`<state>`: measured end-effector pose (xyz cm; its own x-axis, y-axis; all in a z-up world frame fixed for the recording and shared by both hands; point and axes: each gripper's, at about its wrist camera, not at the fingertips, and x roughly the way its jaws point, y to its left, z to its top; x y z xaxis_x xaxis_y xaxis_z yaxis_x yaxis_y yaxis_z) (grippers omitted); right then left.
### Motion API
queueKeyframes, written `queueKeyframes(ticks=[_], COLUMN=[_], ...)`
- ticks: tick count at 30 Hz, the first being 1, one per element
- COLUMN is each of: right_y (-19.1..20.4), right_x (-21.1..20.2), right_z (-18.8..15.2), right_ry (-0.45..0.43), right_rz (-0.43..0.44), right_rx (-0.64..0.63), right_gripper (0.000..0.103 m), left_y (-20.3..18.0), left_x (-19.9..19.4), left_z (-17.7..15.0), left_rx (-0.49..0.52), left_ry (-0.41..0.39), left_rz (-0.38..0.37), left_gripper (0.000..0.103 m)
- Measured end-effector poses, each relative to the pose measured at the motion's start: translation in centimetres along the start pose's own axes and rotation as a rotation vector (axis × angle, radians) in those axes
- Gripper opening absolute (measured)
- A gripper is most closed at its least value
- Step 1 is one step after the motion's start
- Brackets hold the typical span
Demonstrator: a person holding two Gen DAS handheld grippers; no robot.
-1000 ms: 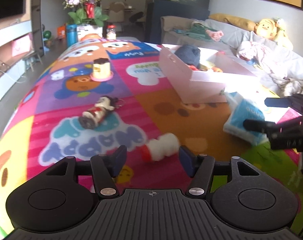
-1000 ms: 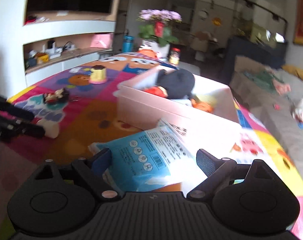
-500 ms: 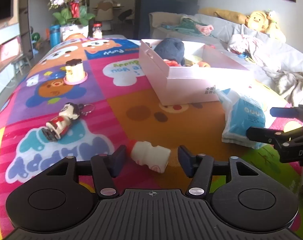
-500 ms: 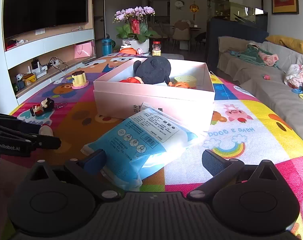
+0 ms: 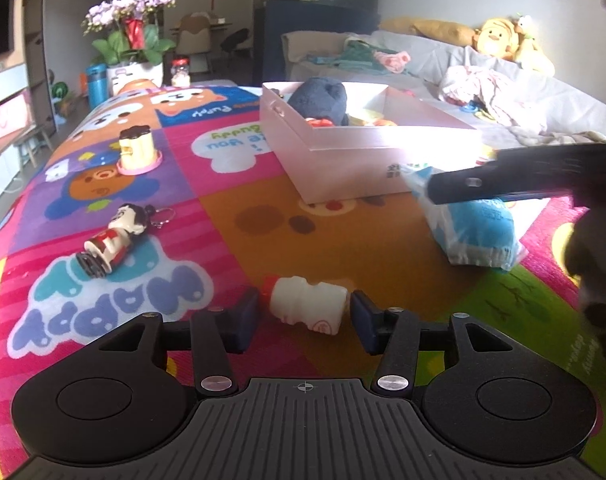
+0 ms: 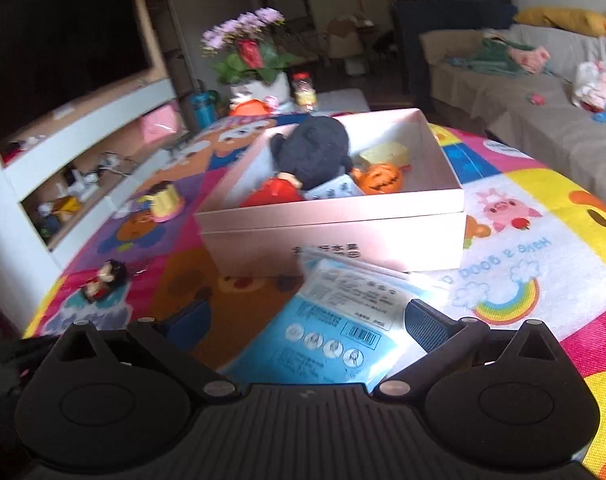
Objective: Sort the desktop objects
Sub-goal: 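Grasp the white red-capped bottle with the left gripper while the right gripper holds the tissue pack, then drop the bottle into the pink box with the left gripper while the right gripper places the tissue pack in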
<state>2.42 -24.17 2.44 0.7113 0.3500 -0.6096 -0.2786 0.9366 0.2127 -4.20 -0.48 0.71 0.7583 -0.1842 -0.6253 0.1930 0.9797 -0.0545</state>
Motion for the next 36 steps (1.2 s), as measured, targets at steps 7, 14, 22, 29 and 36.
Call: queueKeyframes(ticks=[7,14,22,29,36], right_y=[-1.7,-1.8,-2.8,-5.0,-6.6], right_x=[1.2,-1.6,-9.7,-15.3,-15.0], right_z=[-0.8,-1.4,1.5,5.4,7.1], right_ry=[0.093,0.117,-0.053,-0.298,-0.34], right_rz=[-0.038,-0.002,0.082,0.039,-0.004], right_rx=[0.057,-0.048,-0.076,-0.052,-0.034], right_gripper=[0.074,0.057,0.056,0.056,0.056], left_y=[-0.1,-1.1,-2.7,-6.9,-6.1], left_x=[0.2,-0.5,-2.7,-0.7,3.0], left_z=[0.2,-0.3,4.4,13.3,13.8], left_rx=[0.018,0.08,0.143,0.287,0.201], left_ry=[0.001,0.012,-0.116,-0.318,-0.264], left_rz=[0.008,0.009,-0.008,0.023,0.026], left_gripper=[0.056,0.05,0.048,0.049,0.083])
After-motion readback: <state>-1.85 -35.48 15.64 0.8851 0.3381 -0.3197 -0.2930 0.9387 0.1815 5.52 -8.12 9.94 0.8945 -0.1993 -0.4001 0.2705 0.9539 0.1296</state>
